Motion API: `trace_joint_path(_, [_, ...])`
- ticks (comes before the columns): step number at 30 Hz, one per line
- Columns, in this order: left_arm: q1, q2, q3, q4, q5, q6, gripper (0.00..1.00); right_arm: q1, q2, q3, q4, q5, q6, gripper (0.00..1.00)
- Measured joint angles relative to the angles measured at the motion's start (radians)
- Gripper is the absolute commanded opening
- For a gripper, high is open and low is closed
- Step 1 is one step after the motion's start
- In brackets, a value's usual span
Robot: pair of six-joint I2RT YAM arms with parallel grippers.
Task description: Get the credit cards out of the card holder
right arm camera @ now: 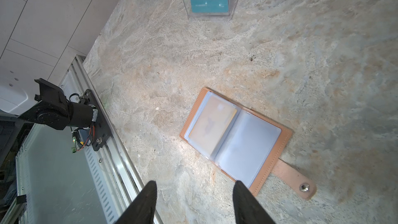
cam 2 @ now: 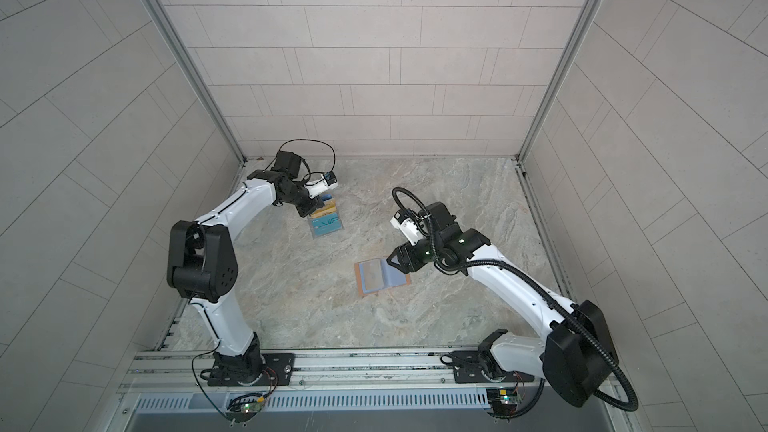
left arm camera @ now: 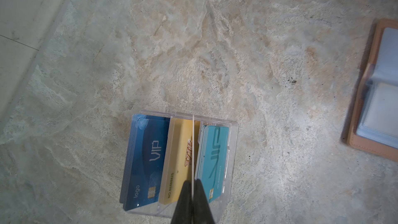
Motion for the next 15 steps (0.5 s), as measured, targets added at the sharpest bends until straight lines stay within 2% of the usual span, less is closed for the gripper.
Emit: trace_joint_path(15, [0.03, 0.052, 0.016, -0.009, 0.048, 0.004, 0.0, -0.009, -0.001, -0.008, 0.003, 0.004, 0.005, 0.59])
